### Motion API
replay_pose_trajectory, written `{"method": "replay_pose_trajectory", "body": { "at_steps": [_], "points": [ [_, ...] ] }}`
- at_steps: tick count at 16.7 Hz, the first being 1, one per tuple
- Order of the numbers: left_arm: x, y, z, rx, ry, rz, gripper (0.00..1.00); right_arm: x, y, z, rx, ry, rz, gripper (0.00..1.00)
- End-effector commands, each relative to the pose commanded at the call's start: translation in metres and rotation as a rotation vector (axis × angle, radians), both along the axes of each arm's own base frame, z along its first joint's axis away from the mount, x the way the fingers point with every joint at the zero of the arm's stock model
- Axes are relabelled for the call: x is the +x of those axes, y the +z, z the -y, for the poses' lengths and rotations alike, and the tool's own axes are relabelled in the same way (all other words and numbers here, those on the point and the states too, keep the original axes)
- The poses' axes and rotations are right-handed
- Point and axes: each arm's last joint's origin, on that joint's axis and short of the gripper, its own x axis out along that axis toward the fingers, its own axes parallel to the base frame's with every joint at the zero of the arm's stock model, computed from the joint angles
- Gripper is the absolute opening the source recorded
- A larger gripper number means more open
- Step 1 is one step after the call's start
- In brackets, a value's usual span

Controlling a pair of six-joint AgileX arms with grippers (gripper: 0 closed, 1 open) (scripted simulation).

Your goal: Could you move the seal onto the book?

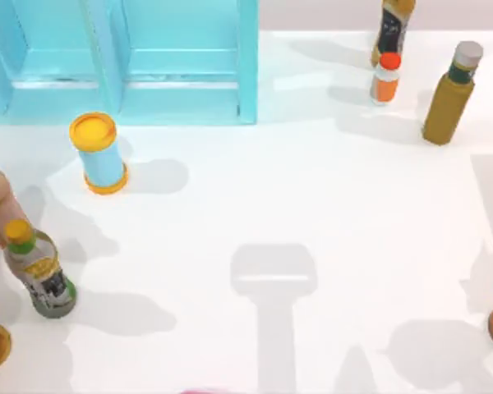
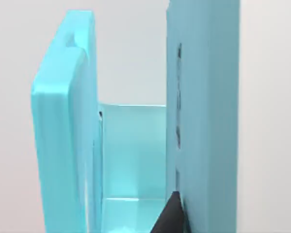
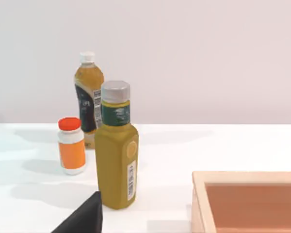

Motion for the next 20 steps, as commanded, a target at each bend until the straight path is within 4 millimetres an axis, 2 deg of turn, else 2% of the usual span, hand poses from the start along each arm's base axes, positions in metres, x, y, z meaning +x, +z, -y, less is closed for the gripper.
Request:
{"method": "replay_pose_trajectory", "body": {
  "at_steps": [3,5,7,13,15,17,20],
  "points": [
    [-0.039,0.034,0.005,0.031,0.010,0.038,0.00,0.000,0.000,0.000,0.000,0.000,0.000,1.00],
    [-0.058,0.047,0.008,0.046,0.017,0.052,0.00,0.000,0.000,0.000,0.000,0.000,0.000,1.00],
    [-0.067,0.052,0.009,0.053,0.021,0.057,0.00,0.000,0.000,0.000,0.000,0.000,0.000,1.00],
    [-0.067,0.051,0.010,0.053,0.018,0.055,0.00,0.000,0.000,0.000,0.000,0.000,0.000,1.00],
    [-0.062,0.051,0.017,0.029,0.005,0.050,0.00,0.000,0.000,0.000,0.000,0.000,0.000,1.00],
    [-0.050,0.052,0.035,-0.031,-0.029,0.037,0.00,0.000,0.000,0.000,0.000,0.000,0.000,1.00],
    [-0.027,0.052,0.080,-0.172,-0.103,-0.009,0.00,0.000,0.000,0.000,0.000,0.000,0.000,1.00]
  ]
}}
